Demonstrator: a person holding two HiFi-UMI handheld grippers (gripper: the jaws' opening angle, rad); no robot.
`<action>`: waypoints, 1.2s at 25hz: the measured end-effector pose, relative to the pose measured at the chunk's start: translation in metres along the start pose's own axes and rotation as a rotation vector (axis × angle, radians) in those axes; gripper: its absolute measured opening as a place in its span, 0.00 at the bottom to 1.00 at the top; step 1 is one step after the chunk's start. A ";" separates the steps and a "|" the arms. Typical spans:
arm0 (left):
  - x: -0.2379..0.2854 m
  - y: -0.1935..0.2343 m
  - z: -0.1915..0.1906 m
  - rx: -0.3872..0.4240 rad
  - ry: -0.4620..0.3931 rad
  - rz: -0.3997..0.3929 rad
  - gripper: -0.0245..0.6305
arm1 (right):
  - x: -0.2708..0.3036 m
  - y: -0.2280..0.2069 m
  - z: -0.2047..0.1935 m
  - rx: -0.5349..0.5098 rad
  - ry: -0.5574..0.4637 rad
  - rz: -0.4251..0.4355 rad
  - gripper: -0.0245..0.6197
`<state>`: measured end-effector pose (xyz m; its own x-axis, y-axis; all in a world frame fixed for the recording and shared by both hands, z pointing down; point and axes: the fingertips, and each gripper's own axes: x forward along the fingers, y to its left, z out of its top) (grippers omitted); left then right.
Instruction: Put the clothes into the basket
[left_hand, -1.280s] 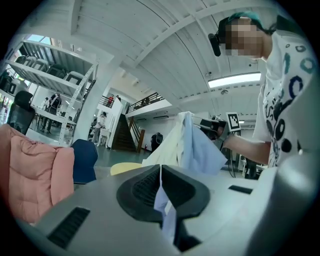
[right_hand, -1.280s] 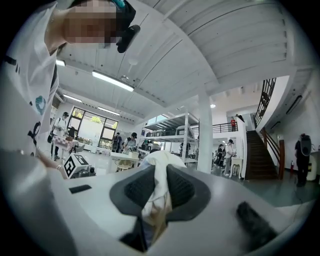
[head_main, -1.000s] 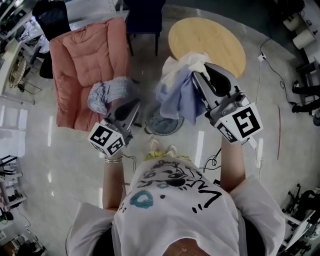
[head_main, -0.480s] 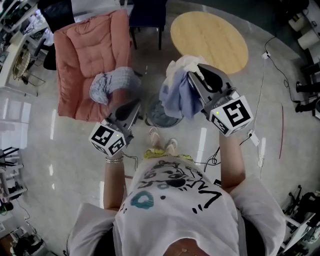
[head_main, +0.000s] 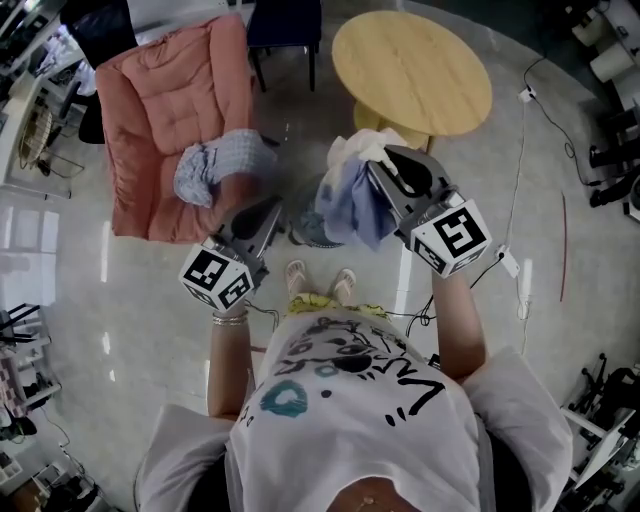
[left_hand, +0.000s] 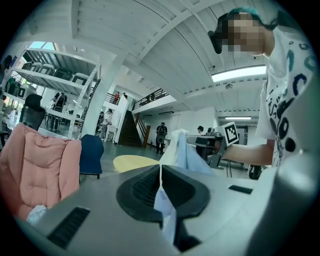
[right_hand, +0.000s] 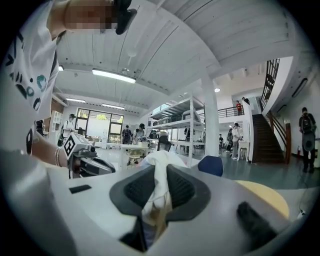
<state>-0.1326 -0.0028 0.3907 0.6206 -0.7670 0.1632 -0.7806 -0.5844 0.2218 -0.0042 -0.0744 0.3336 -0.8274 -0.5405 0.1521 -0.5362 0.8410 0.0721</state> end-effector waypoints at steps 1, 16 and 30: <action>0.002 0.003 0.000 -0.003 -0.001 -0.005 0.07 | 0.001 0.000 -0.003 0.006 0.006 -0.002 0.16; 0.019 0.072 0.009 -0.004 0.036 -0.147 0.07 | 0.055 0.007 -0.039 0.090 0.081 -0.128 0.16; 0.039 0.124 -0.040 -0.020 0.123 -0.168 0.07 | 0.089 0.012 -0.115 0.172 0.229 -0.185 0.16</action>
<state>-0.2016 -0.0946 0.4629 0.7475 -0.6202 0.2378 -0.6642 -0.6952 0.2749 -0.0652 -0.1103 0.4614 -0.6647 -0.6484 0.3710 -0.7105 0.7023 -0.0456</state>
